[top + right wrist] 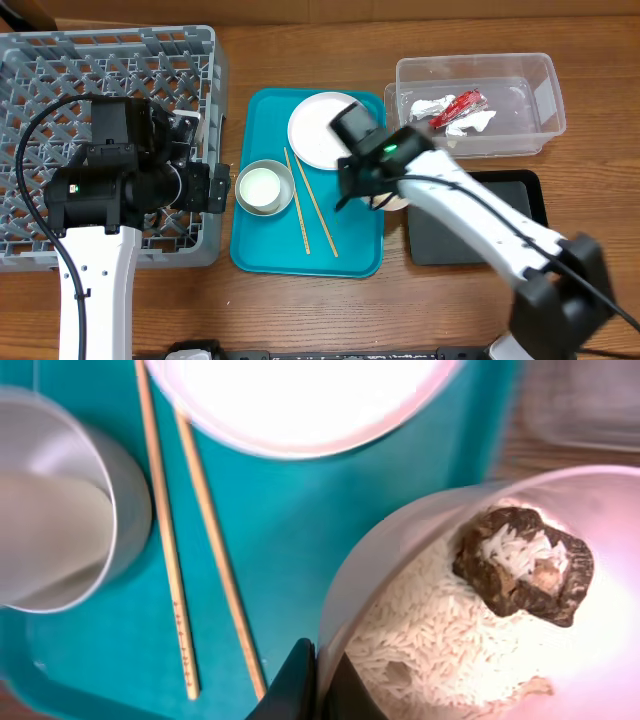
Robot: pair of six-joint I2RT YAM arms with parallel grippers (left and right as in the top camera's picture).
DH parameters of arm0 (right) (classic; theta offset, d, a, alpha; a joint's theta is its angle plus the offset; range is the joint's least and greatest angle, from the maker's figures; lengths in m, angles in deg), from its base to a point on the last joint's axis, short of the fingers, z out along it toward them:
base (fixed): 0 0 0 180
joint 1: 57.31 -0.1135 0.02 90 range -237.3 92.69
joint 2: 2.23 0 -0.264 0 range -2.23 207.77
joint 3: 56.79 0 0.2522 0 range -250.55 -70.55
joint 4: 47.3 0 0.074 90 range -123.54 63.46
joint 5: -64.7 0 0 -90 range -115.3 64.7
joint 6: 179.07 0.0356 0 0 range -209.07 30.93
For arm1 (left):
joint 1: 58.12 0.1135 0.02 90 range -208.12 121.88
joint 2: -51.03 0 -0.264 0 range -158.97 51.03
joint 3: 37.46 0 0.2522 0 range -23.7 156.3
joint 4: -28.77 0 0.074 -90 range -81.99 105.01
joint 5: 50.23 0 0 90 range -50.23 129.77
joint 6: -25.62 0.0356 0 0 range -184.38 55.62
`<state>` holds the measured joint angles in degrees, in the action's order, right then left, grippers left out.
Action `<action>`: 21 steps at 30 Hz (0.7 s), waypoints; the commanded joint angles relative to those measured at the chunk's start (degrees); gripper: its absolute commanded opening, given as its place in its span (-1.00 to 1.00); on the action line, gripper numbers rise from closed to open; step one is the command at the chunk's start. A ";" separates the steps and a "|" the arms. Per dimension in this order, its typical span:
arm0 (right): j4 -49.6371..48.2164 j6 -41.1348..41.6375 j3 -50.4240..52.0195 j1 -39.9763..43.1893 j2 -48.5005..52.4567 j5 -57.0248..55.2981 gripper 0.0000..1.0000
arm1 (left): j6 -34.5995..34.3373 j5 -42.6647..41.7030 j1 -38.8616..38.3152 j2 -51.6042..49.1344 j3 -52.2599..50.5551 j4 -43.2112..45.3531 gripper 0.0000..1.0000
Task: Sort waste into correct bins and load items into the dishwasher
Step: 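Tip the pink bowl over the black tray to dump the rice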
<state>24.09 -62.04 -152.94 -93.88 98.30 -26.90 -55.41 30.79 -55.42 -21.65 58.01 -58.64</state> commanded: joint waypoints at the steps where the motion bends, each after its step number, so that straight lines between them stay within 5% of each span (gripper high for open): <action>1: 1.57 0.46 -2.03 5.29 -4.42 5.14 -0.92 | -0.83 0.15 -0.11 -0.17 0.94 0.31 1.00; 10: 3.06 -8.07 5.55 22.62 -4.96 26.25 -0.92 | -0.83 0.15 -0.11 -0.15 0.94 0.39 0.99; 21: -18.45 -15.32 28.79 40.28 -4.94 61.07 -0.92 | -0.85 0.15 -0.11 -0.17 0.96 0.42 1.00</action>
<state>6.78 -74.92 -127.17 -56.33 94.04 24.55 -55.41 30.79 -55.42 -21.65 58.01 -58.31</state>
